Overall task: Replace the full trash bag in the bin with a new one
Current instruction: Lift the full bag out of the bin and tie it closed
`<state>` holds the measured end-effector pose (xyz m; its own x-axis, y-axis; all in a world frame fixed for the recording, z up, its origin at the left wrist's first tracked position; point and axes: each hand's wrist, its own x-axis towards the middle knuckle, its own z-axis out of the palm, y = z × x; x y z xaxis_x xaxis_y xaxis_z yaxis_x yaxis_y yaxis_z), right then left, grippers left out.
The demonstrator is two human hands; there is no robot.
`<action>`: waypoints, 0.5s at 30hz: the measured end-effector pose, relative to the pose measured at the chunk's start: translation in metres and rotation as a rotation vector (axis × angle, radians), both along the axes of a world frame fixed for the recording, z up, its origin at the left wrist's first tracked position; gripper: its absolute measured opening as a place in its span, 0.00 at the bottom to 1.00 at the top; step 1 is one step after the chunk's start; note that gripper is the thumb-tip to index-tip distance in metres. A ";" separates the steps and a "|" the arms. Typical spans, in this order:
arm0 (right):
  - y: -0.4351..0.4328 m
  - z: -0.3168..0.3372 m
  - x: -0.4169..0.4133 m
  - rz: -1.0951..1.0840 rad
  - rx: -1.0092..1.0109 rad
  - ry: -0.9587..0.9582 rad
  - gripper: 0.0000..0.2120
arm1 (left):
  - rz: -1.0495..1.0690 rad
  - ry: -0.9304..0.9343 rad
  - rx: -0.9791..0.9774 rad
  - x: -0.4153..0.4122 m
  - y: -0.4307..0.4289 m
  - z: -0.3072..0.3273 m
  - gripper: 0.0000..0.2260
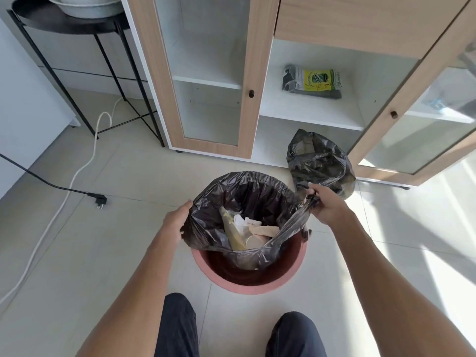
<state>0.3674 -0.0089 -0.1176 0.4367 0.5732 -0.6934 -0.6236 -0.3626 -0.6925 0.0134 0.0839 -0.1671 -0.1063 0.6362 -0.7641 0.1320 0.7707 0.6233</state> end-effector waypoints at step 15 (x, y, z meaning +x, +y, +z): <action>-0.017 0.044 0.019 0.237 0.309 -0.115 0.07 | 0.127 -0.337 0.448 -0.010 0.022 0.080 0.05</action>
